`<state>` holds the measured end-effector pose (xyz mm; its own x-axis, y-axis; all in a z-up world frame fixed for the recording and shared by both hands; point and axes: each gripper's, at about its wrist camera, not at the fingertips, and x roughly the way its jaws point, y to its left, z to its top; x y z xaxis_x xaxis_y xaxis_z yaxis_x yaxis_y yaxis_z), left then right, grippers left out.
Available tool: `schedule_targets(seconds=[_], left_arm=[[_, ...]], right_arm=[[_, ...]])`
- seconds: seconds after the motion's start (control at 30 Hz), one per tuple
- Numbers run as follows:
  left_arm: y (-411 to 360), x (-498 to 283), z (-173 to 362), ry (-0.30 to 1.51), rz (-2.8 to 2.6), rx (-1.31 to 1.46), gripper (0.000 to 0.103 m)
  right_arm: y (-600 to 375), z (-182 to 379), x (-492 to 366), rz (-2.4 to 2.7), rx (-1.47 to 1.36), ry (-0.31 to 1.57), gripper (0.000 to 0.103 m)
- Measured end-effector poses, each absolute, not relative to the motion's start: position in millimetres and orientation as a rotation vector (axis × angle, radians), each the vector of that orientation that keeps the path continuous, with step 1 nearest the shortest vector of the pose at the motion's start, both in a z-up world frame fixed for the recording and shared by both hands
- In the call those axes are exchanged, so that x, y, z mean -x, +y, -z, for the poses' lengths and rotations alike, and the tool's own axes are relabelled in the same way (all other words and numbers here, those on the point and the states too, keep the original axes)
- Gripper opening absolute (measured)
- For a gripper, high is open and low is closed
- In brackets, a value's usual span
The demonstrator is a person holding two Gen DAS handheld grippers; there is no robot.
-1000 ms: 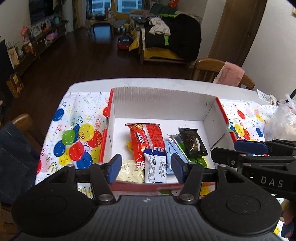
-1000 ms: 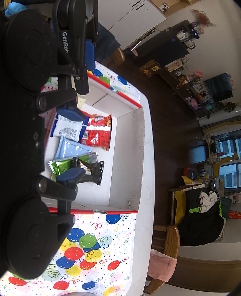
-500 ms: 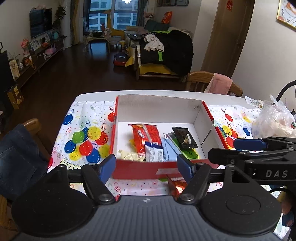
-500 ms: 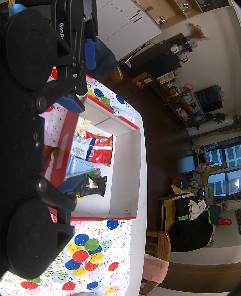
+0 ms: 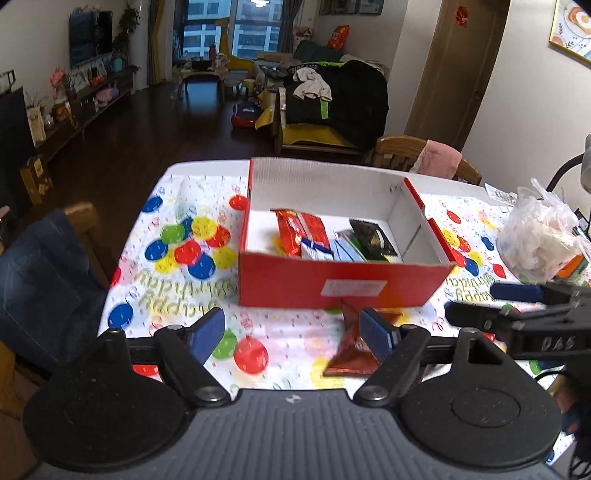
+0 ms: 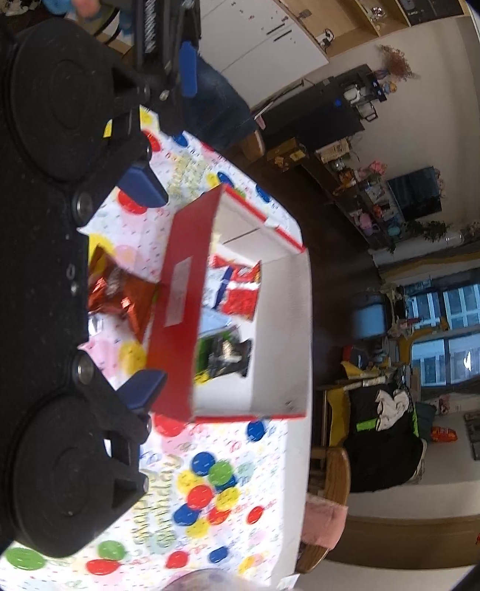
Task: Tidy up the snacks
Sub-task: 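Move both open tools back toward the brown foil packets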
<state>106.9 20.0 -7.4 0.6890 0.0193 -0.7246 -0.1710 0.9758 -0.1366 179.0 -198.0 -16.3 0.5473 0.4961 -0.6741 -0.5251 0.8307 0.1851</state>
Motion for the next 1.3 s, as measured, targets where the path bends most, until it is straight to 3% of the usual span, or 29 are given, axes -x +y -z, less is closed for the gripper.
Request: schedule_targets(seconds=[0.6, 1.3], left_arm=[[30, -73, 66, 0.947, -0.083, 0.219, 0.082], [35, -49, 127, 1.125, -0.049, 0.248, 0.082]], right_arm=[[-236, 104, -170, -0.41, 0.056, 0.895, 0.098], [-234, 144, -206, -0.42, 0.097, 0.995, 0.08]])
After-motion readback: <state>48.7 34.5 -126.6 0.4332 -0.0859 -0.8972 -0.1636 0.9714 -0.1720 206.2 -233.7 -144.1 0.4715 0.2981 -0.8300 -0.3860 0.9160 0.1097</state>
